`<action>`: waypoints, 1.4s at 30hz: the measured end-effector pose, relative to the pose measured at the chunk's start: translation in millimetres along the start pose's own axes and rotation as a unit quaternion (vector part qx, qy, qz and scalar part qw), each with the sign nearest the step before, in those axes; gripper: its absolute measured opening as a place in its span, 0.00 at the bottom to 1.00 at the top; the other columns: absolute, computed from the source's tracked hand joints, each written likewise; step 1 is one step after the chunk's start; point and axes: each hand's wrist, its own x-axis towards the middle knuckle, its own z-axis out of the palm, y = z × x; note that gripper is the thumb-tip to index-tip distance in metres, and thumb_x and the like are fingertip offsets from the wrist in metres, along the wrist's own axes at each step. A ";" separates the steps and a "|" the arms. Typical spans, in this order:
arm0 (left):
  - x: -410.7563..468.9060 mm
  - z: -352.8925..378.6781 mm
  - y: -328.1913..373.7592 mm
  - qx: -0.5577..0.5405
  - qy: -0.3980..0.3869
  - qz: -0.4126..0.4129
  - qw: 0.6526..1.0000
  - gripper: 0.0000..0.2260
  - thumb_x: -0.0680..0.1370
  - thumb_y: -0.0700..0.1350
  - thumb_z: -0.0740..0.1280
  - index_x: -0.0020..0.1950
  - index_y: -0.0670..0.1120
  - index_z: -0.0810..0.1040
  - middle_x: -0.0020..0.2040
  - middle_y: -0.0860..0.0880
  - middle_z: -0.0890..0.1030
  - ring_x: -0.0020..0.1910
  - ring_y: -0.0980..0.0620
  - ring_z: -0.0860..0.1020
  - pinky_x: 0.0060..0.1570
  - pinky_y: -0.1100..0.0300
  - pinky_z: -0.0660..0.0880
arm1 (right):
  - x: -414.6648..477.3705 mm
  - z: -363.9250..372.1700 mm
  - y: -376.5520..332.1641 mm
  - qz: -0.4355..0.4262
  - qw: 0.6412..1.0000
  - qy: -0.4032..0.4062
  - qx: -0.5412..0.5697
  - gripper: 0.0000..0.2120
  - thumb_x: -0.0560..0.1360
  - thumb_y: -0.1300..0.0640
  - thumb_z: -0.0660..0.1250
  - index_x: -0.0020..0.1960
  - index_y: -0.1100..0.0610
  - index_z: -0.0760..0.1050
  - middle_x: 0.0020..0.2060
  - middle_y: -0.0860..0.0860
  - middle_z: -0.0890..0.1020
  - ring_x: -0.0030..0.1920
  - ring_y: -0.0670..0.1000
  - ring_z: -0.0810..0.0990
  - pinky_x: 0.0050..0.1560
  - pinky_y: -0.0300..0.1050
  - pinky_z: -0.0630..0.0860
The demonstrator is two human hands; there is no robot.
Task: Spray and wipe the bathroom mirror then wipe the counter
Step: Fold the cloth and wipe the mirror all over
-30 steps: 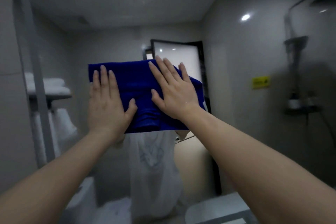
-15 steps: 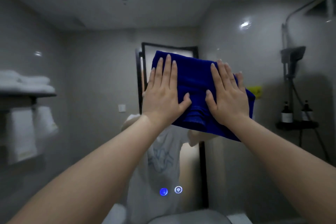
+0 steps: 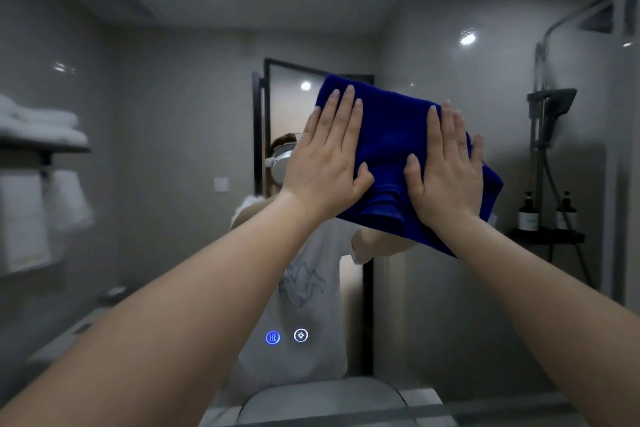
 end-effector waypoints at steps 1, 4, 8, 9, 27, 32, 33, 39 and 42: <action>-2.2 -0.3 -4.9 0.005 -0.001 0.010 1.000 0.34 0.76 0.55 0.48 0.77 0.39 0.49 0.78 0.40 0.50 0.77 0.45 0.47 0.74 0.53 0.41 | -2.1 1.4 -8.0 0.018 1.000 0.005 0.006 0.31 0.79 0.44 0.43 0.79 0.56 0.45 0.78 0.55 0.50 0.78 0.54 0.49 0.75 0.55 0.44; -13.8 -3.5 -27.5 0.013 0.001 0.033 0.999 0.33 0.75 0.53 0.49 0.77 0.38 0.51 0.78 0.40 0.53 0.77 0.44 0.50 0.74 0.52 0.43 | -9.0 4.7 -35.4 0.032 0.999 0.007 0.012 0.32 0.79 0.44 0.44 0.79 0.56 0.46 0.78 0.55 0.51 0.78 0.54 0.50 0.75 0.56 0.45; -42.5 -13.4 -75.3 0.016 0.005 0.037 0.999 0.33 0.75 0.53 0.52 0.76 0.37 0.54 0.77 0.39 0.56 0.76 0.43 0.54 0.75 0.50 0.49 | -13.9 7.7 -84.7 0.010 1.000 -0.008 0.008 0.32 0.79 0.43 0.45 0.78 0.57 0.48 0.78 0.56 0.52 0.77 0.55 0.51 0.75 0.57 0.47; -51.5 -16.2 -89.7 0.015 0.008 0.032 0.999 0.33 0.75 0.53 0.52 0.76 0.37 0.55 0.77 0.39 0.57 0.76 0.43 0.55 0.75 0.49 0.50 | -14.3 9.1 -101.1 0.005 1.000 -0.008 0.009 0.32 0.79 0.43 0.45 0.78 0.57 0.48 0.78 0.57 0.53 0.77 0.56 0.52 0.75 0.58 0.48; -237.5 -76.2 -351.5 0.051 -0.028 -0.100 0.993 0.36 0.73 0.51 0.53 0.76 0.35 0.49 0.77 0.38 0.53 0.76 0.44 0.51 0.74 0.54 0.41 | -41.0 41.7 -421.7 -0.111 0.993 -0.035 0.024 0.33 0.78 0.43 0.49 0.78 0.56 0.46 0.78 0.56 0.53 0.77 0.54 0.52 0.74 0.55 0.42; -258.9 -81.0 -374.9 0.051 -0.025 -0.106 0.993 0.35 0.73 0.50 0.54 0.76 0.34 0.50 0.76 0.36 0.54 0.75 0.44 0.51 0.73 0.55 0.40 | -48.0 49.0 -450.6 -0.126 0.991 -0.023 0.027 0.33 0.78 0.43 0.49 0.78 0.56 0.48 0.78 0.56 0.54 0.77 0.55 0.53 0.74 0.55 0.44; -259.4 -80.3 -373.9 0.044 -0.023 -0.109 0.993 0.35 0.73 0.50 0.54 0.76 0.35 0.49 0.76 0.37 0.53 0.76 0.44 0.50 0.73 0.56 0.39 | -48.2 49.1 -450.6 -0.127 0.991 -0.019 0.026 0.33 0.78 0.43 0.49 0.78 0.56 0.48 0.77 0.56 0.54 0.77 0.55 0.53 0.74 0.56 0.44; -266.2 -71.0 -354.4 0.013 -0.008 -0.169 0.986 0.35 0.74 0.50 0.52 0.77 0.37 0.46 0.77 0.38 0.49 0.77 0.43 0.46 0.73 0.59 0.35 | -53.5 48.7 -444.0 -0.145 0.989 -0.026 0.030 0.32 0.78 0.43 0.49 0.78 0.56 0.49 0.78 0.56 0.54 0.77 0.54 0.52 0.75 0.56 0.44; -281.9 -64.2 -338.6 0.006 -0.021 -0.167 0.986 0.35 0.74 0.50 0.54 0.77 0.36 0.47 0.77 0.37 0.50 0.76 0.42 0.47 0.74 0.55 0.39 | -75.1 52.0 -429.0 -0.162 0.986 -0.034 0.022 0.32 0.79 0.44 0.49 0.78 0.56 0.49 0.77 0.57 0.54 0.77 0.55 0.53 0.75 0.55 0.44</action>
